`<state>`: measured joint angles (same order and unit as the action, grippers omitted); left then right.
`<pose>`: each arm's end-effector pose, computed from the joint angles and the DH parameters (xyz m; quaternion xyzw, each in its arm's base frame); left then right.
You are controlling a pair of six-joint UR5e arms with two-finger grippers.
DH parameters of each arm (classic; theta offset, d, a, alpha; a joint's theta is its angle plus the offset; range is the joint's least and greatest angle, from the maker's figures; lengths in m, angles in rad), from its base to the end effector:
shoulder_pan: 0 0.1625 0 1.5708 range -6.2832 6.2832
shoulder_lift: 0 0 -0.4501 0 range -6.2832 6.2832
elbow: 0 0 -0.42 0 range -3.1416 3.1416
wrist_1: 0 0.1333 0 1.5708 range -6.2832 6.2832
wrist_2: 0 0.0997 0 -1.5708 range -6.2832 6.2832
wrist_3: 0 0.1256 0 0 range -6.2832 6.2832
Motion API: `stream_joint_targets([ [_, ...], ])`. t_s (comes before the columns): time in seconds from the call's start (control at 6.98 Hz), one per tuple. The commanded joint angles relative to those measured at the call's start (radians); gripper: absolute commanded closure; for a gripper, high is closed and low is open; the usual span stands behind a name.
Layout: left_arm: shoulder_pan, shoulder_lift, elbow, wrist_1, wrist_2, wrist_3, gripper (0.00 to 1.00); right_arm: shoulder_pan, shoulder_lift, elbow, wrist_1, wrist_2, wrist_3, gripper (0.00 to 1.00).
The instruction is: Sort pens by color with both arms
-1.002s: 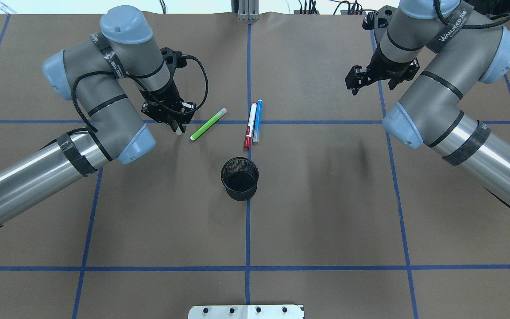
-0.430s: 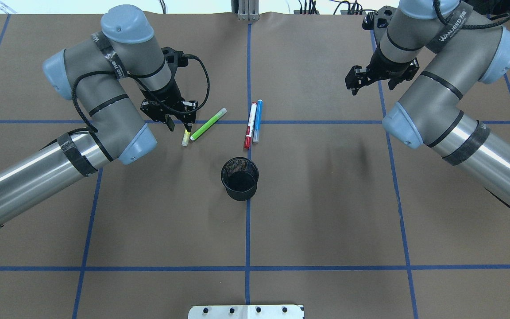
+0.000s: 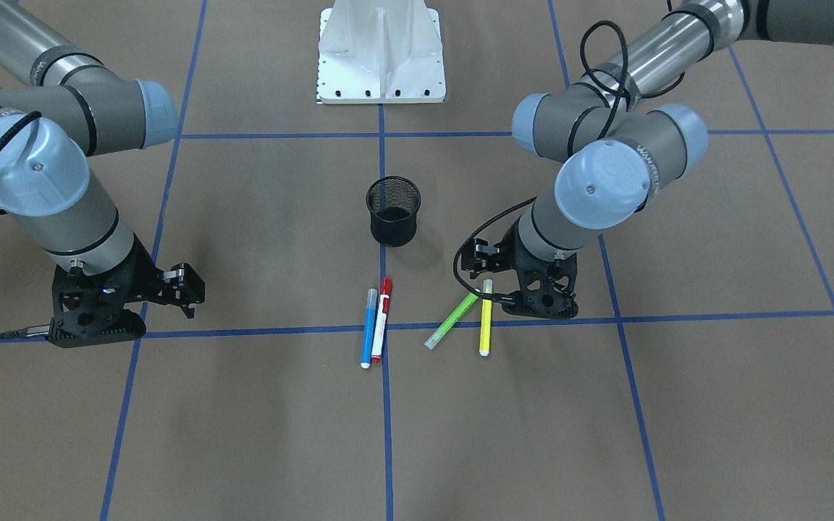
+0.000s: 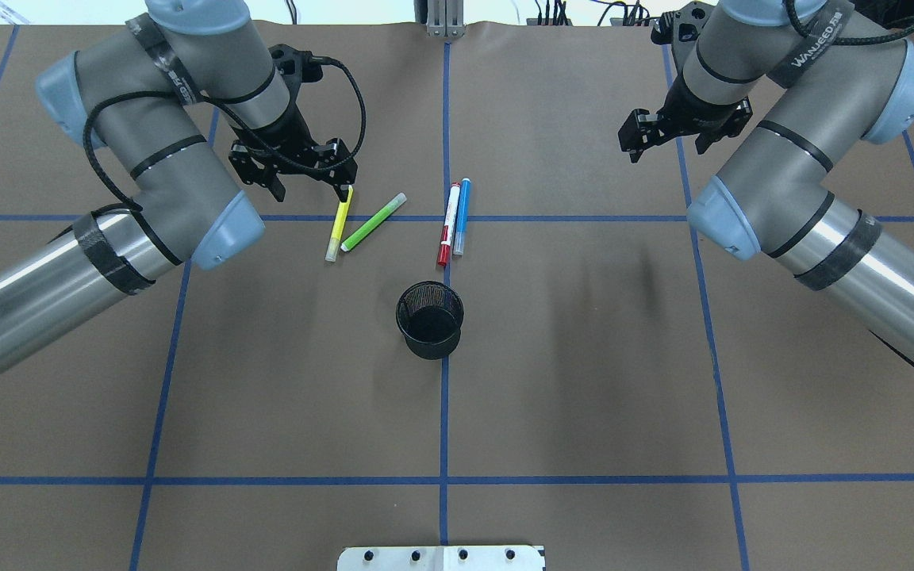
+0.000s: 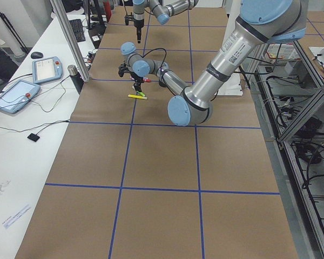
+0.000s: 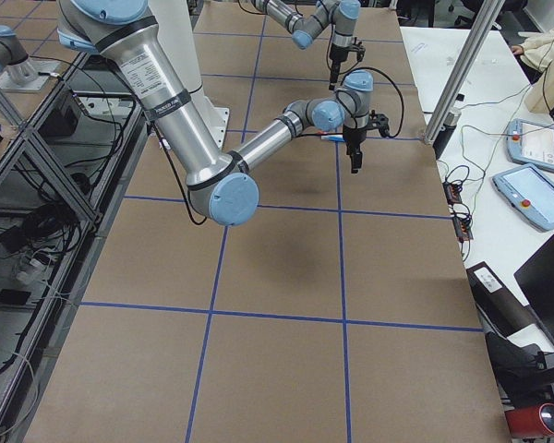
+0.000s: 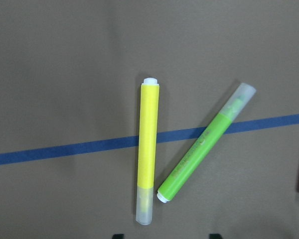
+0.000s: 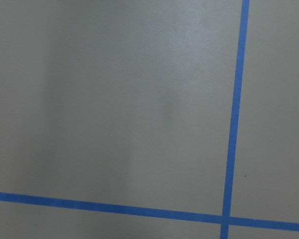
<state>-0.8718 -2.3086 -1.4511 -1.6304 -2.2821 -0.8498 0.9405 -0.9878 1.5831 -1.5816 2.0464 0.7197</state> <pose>0.4641 -0.6319 0.2638 -0.0069 0.4527 0.0488 0.8903 -0.3751 -0.6427 0.3408 0.0776 -0.3511 -0.0262 0.9328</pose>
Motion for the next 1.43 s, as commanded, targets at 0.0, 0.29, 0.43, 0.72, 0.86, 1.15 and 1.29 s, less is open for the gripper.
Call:
stream_joint_targets([
  [0.0, -0.117, 0.111, -0.133, 0.047, -0.029, 0.137, 0.01, 0.067, -0.014, -0.002, 0.008, 0.012, -0.085, 0.01],
  [0.29, -0.250, 0.146, -0.144, 0.175, -0.031, 0.431, 0.01, 0.198, -0.017, -0.105, 0.009, 0.165, -0.229, 0.01],
  [0.43, -0.324, 0.185, -0.143, 0.194, -0.031, 0.595, 0.01, 0.258, -0.021, -0.148, 0.009, 0.211, -0.323, 0.01],
  [0.72, -0.445, 0.276, -0.146, 0.193, -0.031, 0.812, 0.01, 0.325, -0.070, -0.150, 0.009, 0.218, -0.393, 0.01],
  [0.86, -0.511, 0.320, -0.146, 0.190, -0.033, 0.906, 0.01, 0.349, -0.102, -0.149, 0.017, 0.218, -0.455, 0.01],
  [1.15, -0.640, 0.401, -0.140, 0.188, -0.036, 1.055, 0.01, 0.423, -0.165, -0.135, 0.025, 0.251, -0.549, 0.01],
  [1.29, -0.685, 0.440, -0.146, 0.185, -0.042, 1.087, 0.01, 0.455, -0.205, -0.121, 0.031, 0.296, -0.581, 0.01],
])
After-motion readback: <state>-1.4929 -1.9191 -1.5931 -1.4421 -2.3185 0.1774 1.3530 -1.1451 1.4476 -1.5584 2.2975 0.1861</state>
